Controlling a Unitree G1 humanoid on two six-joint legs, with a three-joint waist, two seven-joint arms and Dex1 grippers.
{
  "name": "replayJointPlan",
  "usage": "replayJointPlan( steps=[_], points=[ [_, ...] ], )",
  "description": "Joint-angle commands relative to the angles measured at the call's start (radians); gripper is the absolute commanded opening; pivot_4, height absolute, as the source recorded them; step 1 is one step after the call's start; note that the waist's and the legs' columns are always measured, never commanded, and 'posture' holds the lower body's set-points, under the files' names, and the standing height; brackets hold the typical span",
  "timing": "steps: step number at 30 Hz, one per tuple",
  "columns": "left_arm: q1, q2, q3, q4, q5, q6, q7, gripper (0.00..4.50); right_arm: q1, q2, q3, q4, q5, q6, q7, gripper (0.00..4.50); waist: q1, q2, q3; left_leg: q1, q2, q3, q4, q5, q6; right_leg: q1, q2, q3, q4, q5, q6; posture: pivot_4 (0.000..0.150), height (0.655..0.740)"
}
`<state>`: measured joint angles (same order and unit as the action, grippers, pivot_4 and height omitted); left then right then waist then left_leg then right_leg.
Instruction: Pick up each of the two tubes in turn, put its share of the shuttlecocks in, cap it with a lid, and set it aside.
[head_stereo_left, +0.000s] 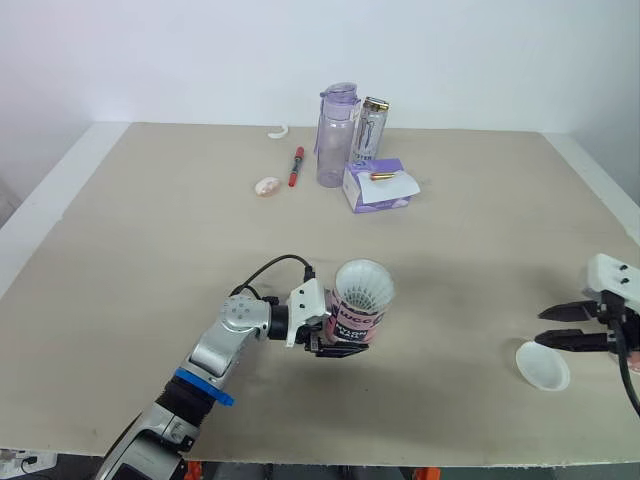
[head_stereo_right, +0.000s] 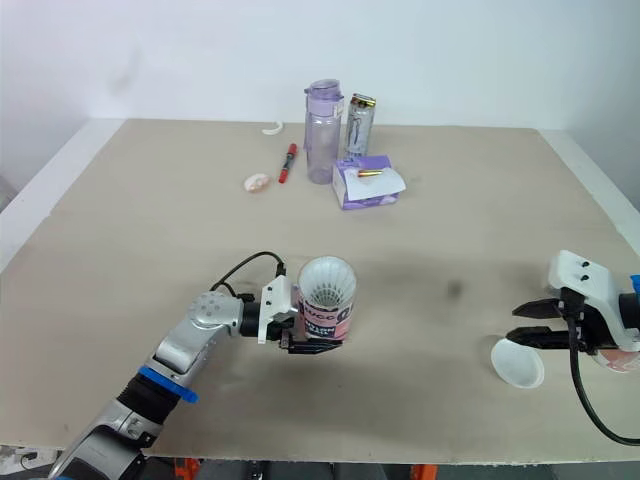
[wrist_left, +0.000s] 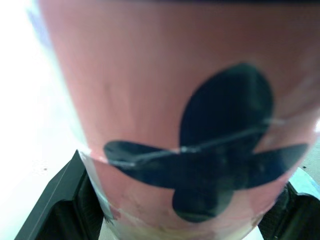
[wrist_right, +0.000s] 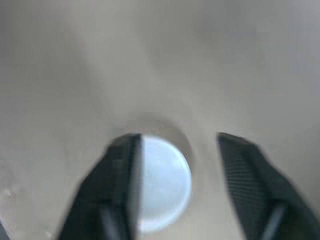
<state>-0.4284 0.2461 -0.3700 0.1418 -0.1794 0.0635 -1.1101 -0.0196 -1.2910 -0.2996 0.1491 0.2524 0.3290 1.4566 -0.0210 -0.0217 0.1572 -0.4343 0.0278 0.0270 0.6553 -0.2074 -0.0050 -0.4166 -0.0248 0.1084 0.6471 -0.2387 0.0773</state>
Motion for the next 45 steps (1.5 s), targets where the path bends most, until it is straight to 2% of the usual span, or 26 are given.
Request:
replayJointPlan(
  steps=[1,2,7,10,15,17,18,19,23,24,25,26,27,32,36,39,41,43,44,45],
  points=[
    [0.013,0.009,-0.02,-0.029,-0.008,-0.001,-0.027,3.5,-0.058,-0.012,0.064,0.085,-0.053,-0.085,-0.005,3.97,0.0,0.0,0.0,0.0,0.0,0.0,0.0,0.0,0.0,0.0,0.0,0.0,0.0,0.0,0.0,0.15,0.74],
    [0.013,0.01,-0.021,-0.032,-0.008,0.001,-0.028,3.5,-0.078,-0.004,0.085,0.106,-0.066,-0.105,-0.008,4.43,0.0,0.0,0.0,0.001,0.0,0.0,0.0,0.0,0.0,0.0,0.0,0.0,0.0,0.0,0.0,0.15,0.74],
    [0.02,0.013,-0.023,-0.049,-0.017,0.019,-0.03,3.5,-0.153,0.032,0.163,0.18,-0.112,-0.157,-0.027,4.43,-0.002,0.001,0.0,0.002,0.0,0.0,0.0,0.0,0.0,0.002,0.0,0.0,0.0,-0.001,-0.001,0.15,0.74],
    [0.021,0.014,-0.021,-0.064,-0.024,0.032,-0.028,3.5,-0.206,0.05,0.208,0.229,-0.128,-0.169,-0.022,4.43,-0.003,0.001,0.0,0.009,0.0,0.001,0.0,0.0,0.0,0.009,0.0,0.001,0.0,-0.003,-0.004,0.15,0.74],
    [0.023,0.02,-0.019,-0.074,-0.022,0.036,-0.025,3.5,-0.232,0.065,0.252,0.256,-0.141,-0.16,-0.004,4.43,-0.003,0.002,0.0,0.009,0.0,0.001,0.0,0.0,0.0,0.009,0.0,0.001,0.0,-0.003,-0.004,0.15,0.74],
    [0.025,0.021,-0.019,-0.076,-0.021,0.038,-0.023,3.5,-0.238,0.068,0.26,0.267,-0.145,-0.168,-0.001,3.87,-0.002,0.002,0.0,0.009,0.0,0.001,0.0,0.0,0.0,0.009,0.0,0.001,0.0,-0.003,-0.004,0.15,0.74],
    [0.026,0.022,-0.02,-0.077,-0.021,0.039,-0.022,3.5,-0.24,0.067,0.265,0.271,-0.145,-0.17,0.002,3.35,-0.002,0.002,0.0,0.009,0.0,0.001,0.0,0.0,0.0,0.009,0.0,0.001,0.0,-0.003,-0.004,0.15,0.74],
    [0.026,0.022,-0.019,-0.077,-0.021,0.039,-0.021,3.5,-0.24,0.065,0.268,0.272,-0.145,-0.173,0.004,3.22,-0.002,0.002,0.0,0.009,0.0,0.001,0.0,0.0,0.0,0.009,0.0,0.001,0.0,-0.003,-0.004,0.15,0.74],
    [0.024,0.025,-0.023,-0.078,-0.018,0.039,-0.018,3.5,-0.228,0.059,0.269,0.271,-0.145,-0.189,0.012,1.49,-0.002,0.002,0.0,0.01,0.0,0.001,0.0,0.0,0.0,0.009,0.0,0.001,0.0,-0.002,-0.004,0.15,0.74],
    [0.022,0.025,-0.024,-0.077,-0.018,0.04,-0.018,3.5,-0.225,0.057,0.269,0.271,-0.144,-0.192,0.013,1.28,-0.002,0.002,0.0,0.01,0.0,0.001,0.0,0.0,0.0,0.009,0.0,0.001,0.0,-0.002,-0.004,0.15,0.74],
    [0.021,0.026,-0.024,-0.075,-0.017,0.039,-0.019,3.5,-0.221,0.057,0.268,0.268,-0.141,-0.192,0.015,0.53,-0.002,0.002,0.0,0.01,0.0,0.001,0.0,0.0,0.0,0.009,0.0,0.001,0.0,-0.002,-0.004,0.15,0.74],
    [0.019,0.027,-0.024,-0.074,-0.017,0.038,-0.02,3.5,-0.213,0.056,0.265,0.26,-0.136,-0.19,0.018,0.46,-0.002,0.002,0.0,0.01,0.0,0.001,0.0,0.0,0.0,0.009,0.0,0.001,0.0,-0.002,-0.004,0.15,0.74],
    [0.017,0.028,-0.024,-0.072,-0.015,0.038,-0.02,3.5,-0.205,0.055,0.261,0.252,-0.133,-0.19,0.02,0.1,-0.002,0.002,0.0,0.01,0.0,0.001,0.0,0.0,0.0,0.009,0.0,0.001,0.0,-0.002,-0.004,0.15,0.74],
    [0.009,0.031,-0.023,-0.054,-0.011,0.032,-0.024,3.5,-0.191,0.05,0.235,0.204,-0.107,-0.202,0.028,0.1,-0.002,0.002,0.0,0.01,0.0,0.001,0.0,0.0,0.0,0.01,0.0,0.001,0.0,-0.002,-0.004,0.15,0.74],
    [0.004,0.035,-0.019,-0.038,-0.015,0.052,-0.023,3.5,-0.239,0.037,0.184,0.057,-0.013,-0.161,0.071,0.1,-0.004,0.003,0.0,0.011,0.0,0.001,0.0,0.0,0.0,0.01,0.0,0.002,0.001,-0.002,-0.003,0.15,0.74],
    [-0.005,0.038,-0.012,-0.012,-0.021,0.094,-0.016,3.5,-0.352,0.035,0.19,-0.099,0.052,-0.112,0.083,0.1,-0.004,0.003,0.0,0.011,0.0,0.001,0.0,0.0,0.0,0.01,0.0,0.002,0.001,-0.002,-0.003,0.15,0.74],
    [-0.019,0.04,-0.01,0.007,-0.019,0.116,-0.014,3.5,-0.485,0.055,0.222,-0.208,0.104,-0.063,0.088,0.1,-0.006,0.004,0.0,0.011,0.0,0.001,0.0,0.0,0.0,0.01,0.0,0.002,0.001,-0.002,-0.003,0.15,0.74],
    [-0.034,0.043,-0.015,0.022,-0.007,0.125,-0.012,3.5,-0.604,0.087,0.256,-0.274,0.133,-0.038,0.089,0.1,-0.008,0.007,0.0,0.011,0.0,0.001,0.001,0.0,0.0,0.01,0.0,0.002,0.001,-0.001,-0.004,0.15,0.74],
    [-0.042,0.044,-0.02,0.031,0.005,0.122,-0.009,3.5,-0.669,0.112,0.274,-0.295,0.144,-0.027,0.086,0.1,-0.013,0.012,0.002,0.012,0.0,0.001,0.001,0.0,0.0,0.01,0.0,0.002,0.001,-0.001,-0.004,0.15,0.74],
    [-0.048,0.045,-0.025,0.037,0.015,0.118,-0.005,3.5,-0.721,0.132,0.29,-0.311,0.153,-0.012,0.084,0.1,-0.011,0.008,0.002,0.012,0.0,0.001,0.001,0.0,0.0,0.009,0.0,0.003,0.001,0.0,-0.004,0.15,0.74]
  ],
)
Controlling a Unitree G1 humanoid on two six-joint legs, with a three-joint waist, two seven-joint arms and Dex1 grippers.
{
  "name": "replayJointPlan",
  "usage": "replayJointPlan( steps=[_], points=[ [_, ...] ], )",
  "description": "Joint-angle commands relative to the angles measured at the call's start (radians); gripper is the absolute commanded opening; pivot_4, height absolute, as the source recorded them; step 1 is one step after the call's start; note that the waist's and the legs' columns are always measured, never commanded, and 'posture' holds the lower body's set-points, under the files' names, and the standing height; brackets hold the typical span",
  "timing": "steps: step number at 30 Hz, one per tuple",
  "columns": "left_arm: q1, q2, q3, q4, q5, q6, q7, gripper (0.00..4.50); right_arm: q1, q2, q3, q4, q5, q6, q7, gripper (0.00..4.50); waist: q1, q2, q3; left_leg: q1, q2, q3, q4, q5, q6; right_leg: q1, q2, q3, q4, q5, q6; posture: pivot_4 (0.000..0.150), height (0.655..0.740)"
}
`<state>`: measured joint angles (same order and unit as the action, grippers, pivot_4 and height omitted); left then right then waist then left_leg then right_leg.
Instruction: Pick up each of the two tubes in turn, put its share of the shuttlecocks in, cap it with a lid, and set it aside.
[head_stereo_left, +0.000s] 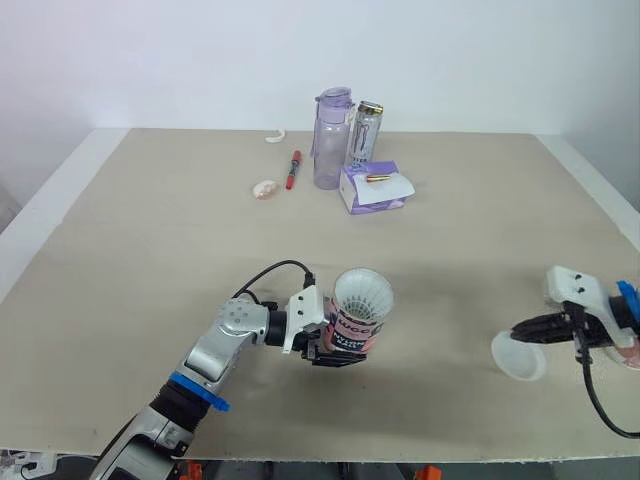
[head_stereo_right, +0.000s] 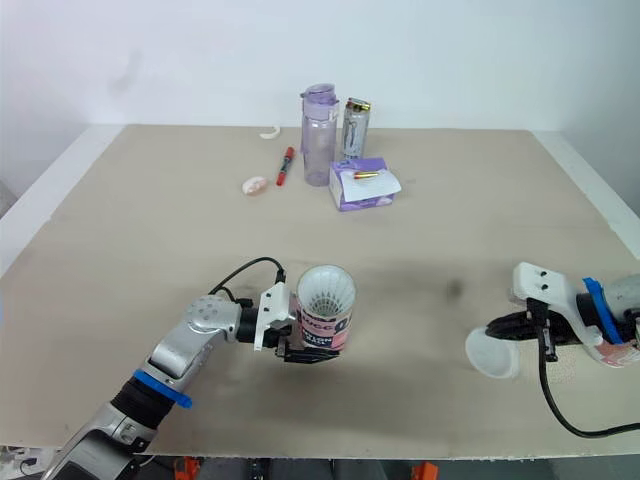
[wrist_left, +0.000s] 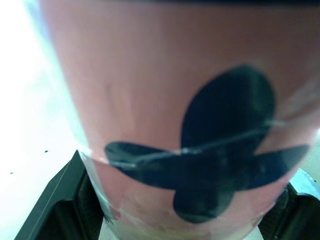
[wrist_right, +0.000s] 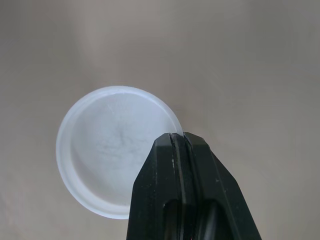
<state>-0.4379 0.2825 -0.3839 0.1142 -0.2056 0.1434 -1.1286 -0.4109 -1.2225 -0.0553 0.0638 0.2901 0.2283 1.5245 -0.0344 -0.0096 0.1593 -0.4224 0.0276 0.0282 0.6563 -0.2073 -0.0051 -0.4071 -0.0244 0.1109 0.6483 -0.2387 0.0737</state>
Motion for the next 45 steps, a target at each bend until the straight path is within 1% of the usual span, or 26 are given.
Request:
replayJointPlan(
  steps=[1,3,6,10,17,26,35,45],
  points=[
    [-0.044,0.009,-0.015,0.071,0.049,0.035,0.017,3.5,-0.373,0.076,0.061,-0.24,0.124,0.105,0.014,0.1,0.003,-0.008,0.0,0.0,0.001,-0.004,0.0,0.001,0.001,0.001,0.002,-0.003,0.0,-0.001,-0.002,0.15,0.74],
    [-0.056,0.005,-0.019,0.085,0.062,0.029,0.031,3.5,-0.457,0.11,0.093,-0.253,0.131,0.129,0.012,0.1,0.002,-0.004,0.0,0.0,0.002,-0.001,0.0,0.001,0.0,0.0,0.001,-0.003,0.0,0.0,-0.003,0.15,0.74],
    [-0.068,-0.003,-0.026,0.104,0.07,0.019,0.042,3.5,-0.57,0.186,0.15,-0.27,0.139,0.158,0.008,0.1,0.002,-0.005,0.0,0.0,0.001,-0.001,0.0,0.001,0.001,0.0,0.0,-0.002,0.0,0.001,-0.003,0.15,0.74],
    [-0.079,-0.01,-0.027,0.117,0.078,0.009,0.045,3.5,-0.615,0.252,0.193,-0.305,0.153,0.192,-0.002,0.1,0.003,-0.006,0.0,0.0,0.002,0.0,0.0,0.001,0.001,-0.001,-0.001,-0.002,0.0,0.001,-0.004,0.15,0.74],
    [-0.085,-0.01,-0.022,0.112,0.08,0.008,0.048,3.5,-0.612,0.322,0.262,-0.281,0.079,0.126,-0.003,0.1,0.004,-0.006,0.0,-0.001,0.002,0.0,0.0,0.001,0.001,-0.001,0.0,-0.003,0.0,0.001,-0.004,0.15,0.74],
    [-0.065,0.004,-0.02,0.093,0.086,0.016,0.059,3.5,-0.623,0.332,0.3,-0.236,0.005,0.045,0.027,0.1,0.004,-0.006,0.0,-0.001,0.002,0.0,0.0,0.001,0.001,-0.001,0.0,-0.003,0.0,0.001,-0.004,0.15,0.74],
    [-0.054,0.011,-0.017,0.088,0.089,0.019,0.07,3.5,-0.615,0.339,0.325,-0.236,-0.007,0.031,0.06,0.1,0.003,-0.006,0.0,-0.001,0.002,0.0,0.0,0.001,0.001,-0.001,0.0,-0.003,0.0,0.001,-0.004,0.15,0.74],
    [-0.052,0.009,-0.018,0.09,0.09,0.025,0.08,3.5,-0.597,0.358,0.361,-0.205,-0.048,-0.03,0.072,0.1,0.003,-0.006,0.0,-0.001,0.002,0.0,0.0,0.001,0.001,-0.001,0.0,-0.003,0.0,0.001,-0.005,0.15,0.74]
  ],
)
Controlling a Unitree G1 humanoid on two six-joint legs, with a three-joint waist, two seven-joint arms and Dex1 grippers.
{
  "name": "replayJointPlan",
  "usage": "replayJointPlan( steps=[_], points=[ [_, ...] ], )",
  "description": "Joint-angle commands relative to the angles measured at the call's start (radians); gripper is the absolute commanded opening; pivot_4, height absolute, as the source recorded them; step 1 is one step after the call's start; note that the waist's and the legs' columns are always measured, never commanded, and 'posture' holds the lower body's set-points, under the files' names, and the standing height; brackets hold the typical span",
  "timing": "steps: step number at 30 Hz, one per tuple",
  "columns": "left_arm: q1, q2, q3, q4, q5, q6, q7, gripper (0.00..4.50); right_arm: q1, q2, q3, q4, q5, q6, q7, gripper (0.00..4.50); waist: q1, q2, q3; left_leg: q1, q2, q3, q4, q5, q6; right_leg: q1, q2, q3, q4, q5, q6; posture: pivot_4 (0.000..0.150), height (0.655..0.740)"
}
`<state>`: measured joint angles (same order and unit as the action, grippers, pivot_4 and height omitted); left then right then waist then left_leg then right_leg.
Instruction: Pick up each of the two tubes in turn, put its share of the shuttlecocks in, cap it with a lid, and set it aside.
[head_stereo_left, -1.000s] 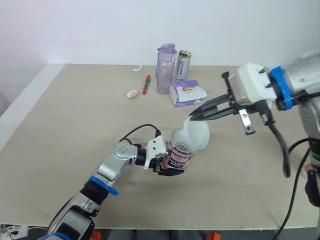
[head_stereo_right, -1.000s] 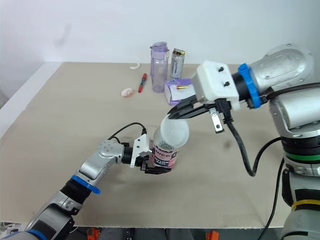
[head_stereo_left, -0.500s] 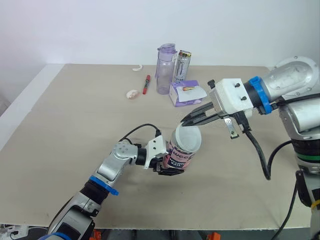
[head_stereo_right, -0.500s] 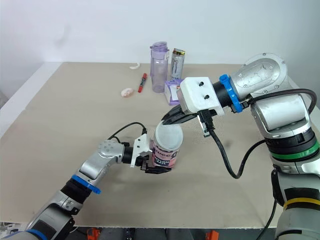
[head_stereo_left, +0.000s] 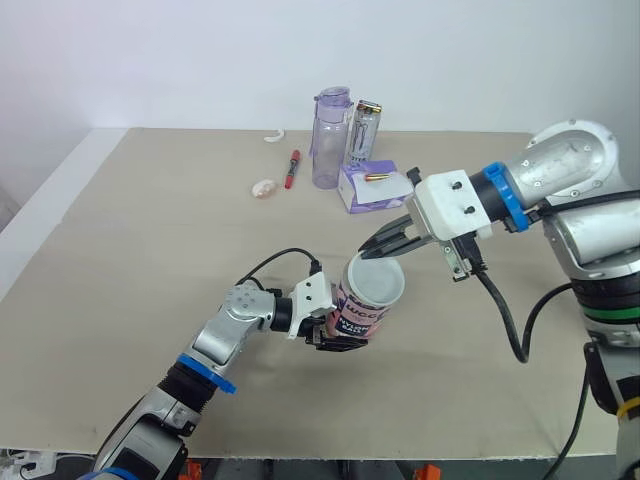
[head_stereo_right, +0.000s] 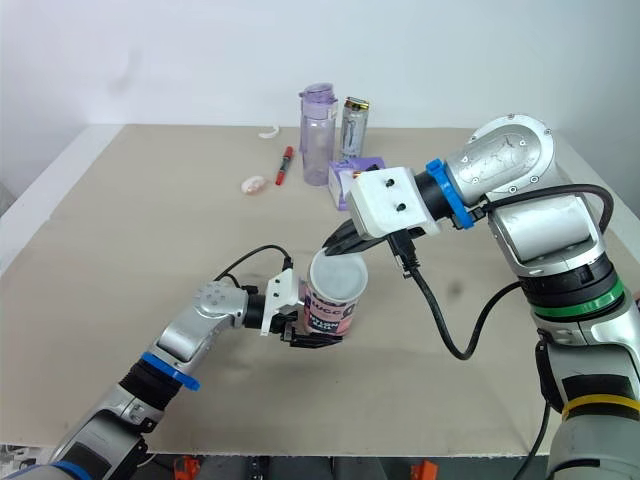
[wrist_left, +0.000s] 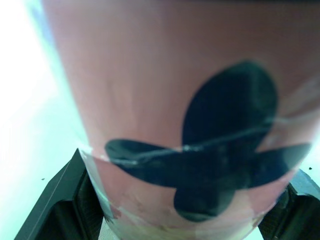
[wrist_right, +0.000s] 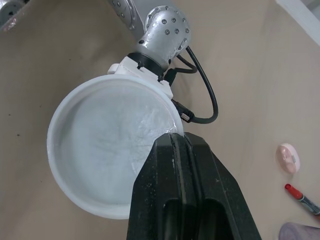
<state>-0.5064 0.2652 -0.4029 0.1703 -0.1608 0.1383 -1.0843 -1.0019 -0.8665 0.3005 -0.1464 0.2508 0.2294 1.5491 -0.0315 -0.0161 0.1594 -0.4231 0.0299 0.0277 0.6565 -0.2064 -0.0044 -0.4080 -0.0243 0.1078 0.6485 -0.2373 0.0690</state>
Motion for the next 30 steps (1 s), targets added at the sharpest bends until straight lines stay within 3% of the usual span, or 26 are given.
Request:
replayJointPlan(
  steps=[1,12,15,16,19,27,30],
  points=[
    [0.016,0.026,0.001,0.033,0.045,0.031,0.037,3.5,-0.005,0.003,0.009,0.008,-0.011,-0.036,0.048,0.1,0.0,0.0,0.0,0.0,0.0,0.0,0.0,0.0,0.0,0.0,0.0,0.0,0.0,0.0,0.0,0.15,0.74],
    [0.022,0.027,0.007,0.03,0.043,0.039,0.05,3.5,0.001,0.025,0.027,0.047,-0.023,-0.067,0.054,0.1,0.0,0.0,0.0,0.0,0.0,0.0,0.0,0.0,0.0,0.0,0.0,0.0,0.0,0.0,0.0,0.15,0.74],
    [0.024,0.029,0.008,0.028,0.041,0.042,0.05,3.5,-0.001,0.025,0.025,0.048,-0.018,-0.056,0.055,0.89,0.0,0.0,0.0,0.0,0.0,0.0,0.0,0.0,0.0,0.0,0.0,0.0,0.0,0.0,0.0,0.15,0.74],
    [0.024,0.03,0.009,0.028,0.041,0.043,0.05,3.5,-0.002,0.028,0.021,0.05,-0.017,-0.059,0.049,1.54,0.0,0.0,0.0,0.0,0.0,0.0,0.0,0.0,0.0,0.0,0.0,0.0,0.0,0.0,0.0,0.15,0.74],
    [0.025,0.032,0.011,0.026,0.04,0.048,0.047,3.5,-0.013,0.031,-0.011,0.052,0.003,-0.045,0.027,2.44,0.0,0.0,0.0,0.0,0.0,0.0,0.0,0.0,0.0,0.0,0.0,0.0,0.0,0.0,0.0,0.15,0.74],
    [0.017,0.043,0.018,0.036,0.038,0.052,0.039,3.5,-0.06,-0.042,-0.153,0.036,0.167,0.215,0.017,2.44,0.0,-0.001,0.0,0.0,0.001,0.0,0.0,0.0,0.0,0.0,0.0,0.0,0.0,0.002,-0.004,0.15,0.74],
    [0.01,0.035,0.015,0.043,0.037,0.052,0.042,3.5,-0.01,-0.043,-0.141,-0.03,0.204,0.296,-0.001,1.69,-0.006,-0.001,0.0,0.0,0.001,0.0,0.0,0.0,0.0,-0.001,0.0,-0.001,0.0,0.002,-0.004,0.15,0.74]
  ],
)
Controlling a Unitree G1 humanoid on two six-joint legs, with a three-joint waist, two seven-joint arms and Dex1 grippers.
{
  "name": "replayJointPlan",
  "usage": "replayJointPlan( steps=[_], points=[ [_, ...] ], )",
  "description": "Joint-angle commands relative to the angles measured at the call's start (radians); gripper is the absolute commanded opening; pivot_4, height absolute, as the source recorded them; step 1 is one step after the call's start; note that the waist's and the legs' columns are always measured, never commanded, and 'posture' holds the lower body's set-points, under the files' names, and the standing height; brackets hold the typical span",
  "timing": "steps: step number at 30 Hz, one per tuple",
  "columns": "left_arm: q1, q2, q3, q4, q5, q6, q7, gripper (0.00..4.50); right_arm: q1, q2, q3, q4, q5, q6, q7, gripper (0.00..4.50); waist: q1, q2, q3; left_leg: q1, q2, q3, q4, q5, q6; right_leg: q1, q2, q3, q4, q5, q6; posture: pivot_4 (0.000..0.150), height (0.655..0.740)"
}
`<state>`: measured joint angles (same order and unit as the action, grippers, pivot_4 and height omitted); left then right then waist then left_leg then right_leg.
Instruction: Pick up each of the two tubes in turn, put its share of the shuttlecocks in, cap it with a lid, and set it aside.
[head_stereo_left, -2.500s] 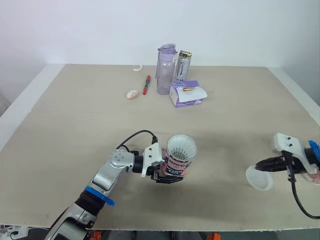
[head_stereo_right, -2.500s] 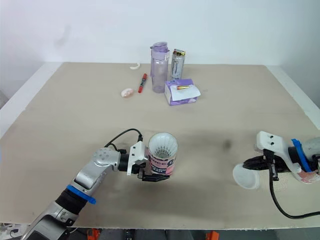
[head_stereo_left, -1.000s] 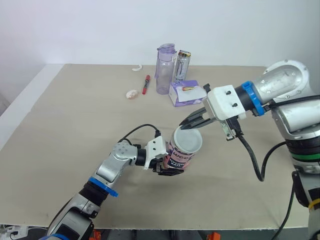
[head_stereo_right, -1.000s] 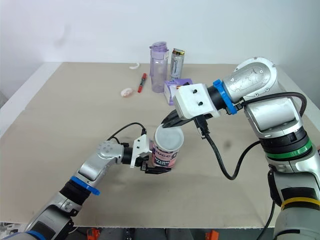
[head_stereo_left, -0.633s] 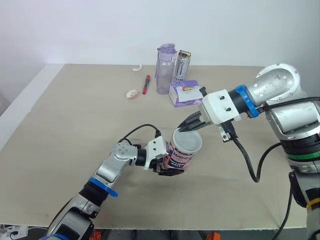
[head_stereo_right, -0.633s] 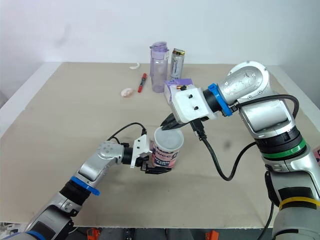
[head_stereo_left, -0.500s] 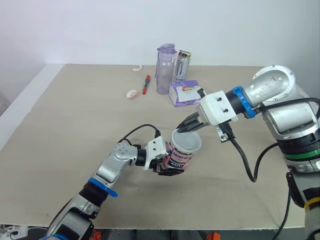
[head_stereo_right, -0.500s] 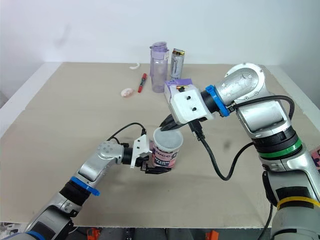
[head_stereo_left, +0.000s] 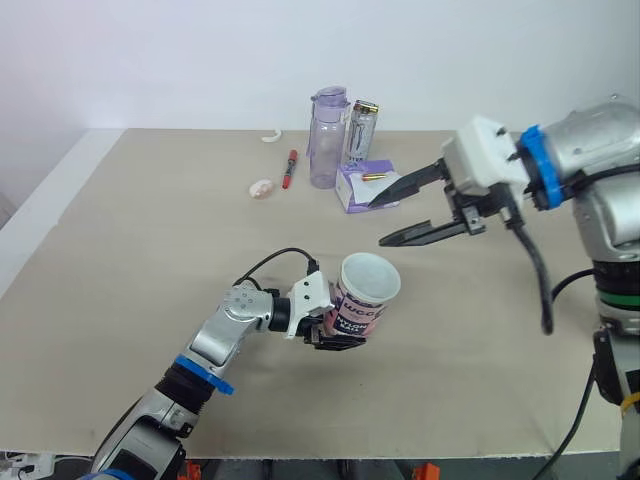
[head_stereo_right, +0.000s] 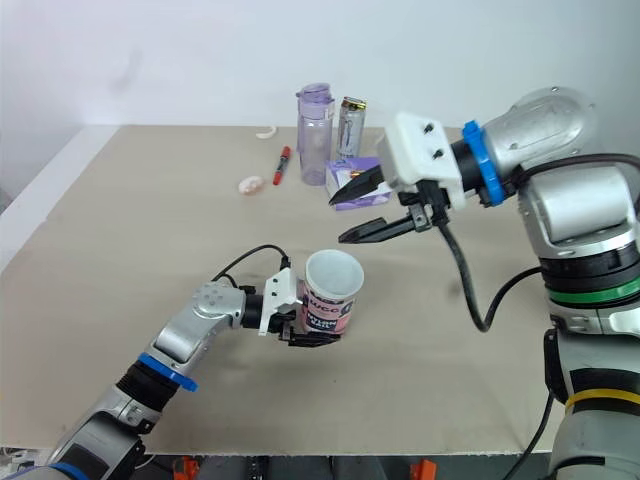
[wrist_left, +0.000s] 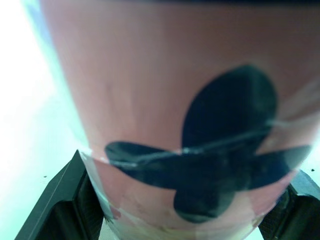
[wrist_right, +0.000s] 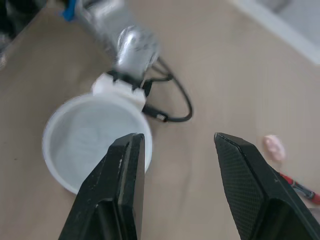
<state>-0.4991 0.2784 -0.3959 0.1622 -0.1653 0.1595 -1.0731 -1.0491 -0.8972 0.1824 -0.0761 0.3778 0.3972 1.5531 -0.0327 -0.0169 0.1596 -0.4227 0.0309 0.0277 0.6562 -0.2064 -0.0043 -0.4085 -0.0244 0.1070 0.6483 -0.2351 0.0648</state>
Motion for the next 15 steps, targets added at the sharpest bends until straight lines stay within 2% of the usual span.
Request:
replayJointPlan(
  steps=[1,2,3,12,15],
  points=[
    [0.001,0.019,0.006,0.052,0.04,0.031,0.032,3.5,0.057,-0.012,-0.013,-0.119,0.081,0.148,-0.015,1.04,-0.005,0.0,0.0,0.0,0.0,0.0,0.0,0.0,0.0,0.0,0.0,0.0,0.0,0.0,0.001,0.15,0.74],
    [-0.001,0.016,0.005,0.053,0.039,0.031,0.032,3.5,0.076,-0.012,0.0,-0.141,0.083,0.172,-0.025,0.73,-0.006,0.0,0.0,0.0,0.0,-0.001,0.0,0.0,0.0,0.0,0.0,-0.001,0.0,0.0,0.001,0.15,0.74],
    [-0.002,0.015,0.005,0.053,0.038,0.031,0.032,3.5,0.088,-0.012,0.01,-0.156,0.083,0.19,-0.033,0.15,-0.006,0.0,0.0,0.0,0.0,0.0,0.0,0.0,0.0,0.0,0.0,0.0,0.0,0.0,0.001,0.15,0.74],
    [0.002,0.018,0.006,0.054,0.039,0.029,0.035,3.5,0.118,0.003,0.174,-0.125,-0.084,0.133,-0.04,0.15,-0.012,-0.001,0.0,0.0,0.0,0.0,0.0,0.0,0.001,-0.001,0.0,0.0,0.0,0.0,0.001,0.15,0.74],
    [0.004,0.021,0.009,0.052,0.039,0.029,0.039,3.5,0.13,0.009,0.225,-0.096,-0.149,0.084,-0.032,0.15,-0.013,-0.007,-0.004,0.001,0.0,0.0,0.0,0.0,0.001,0.0,0.0,-0.001,0.0,0.0,0.001,0.15,0.74]
  ],
)
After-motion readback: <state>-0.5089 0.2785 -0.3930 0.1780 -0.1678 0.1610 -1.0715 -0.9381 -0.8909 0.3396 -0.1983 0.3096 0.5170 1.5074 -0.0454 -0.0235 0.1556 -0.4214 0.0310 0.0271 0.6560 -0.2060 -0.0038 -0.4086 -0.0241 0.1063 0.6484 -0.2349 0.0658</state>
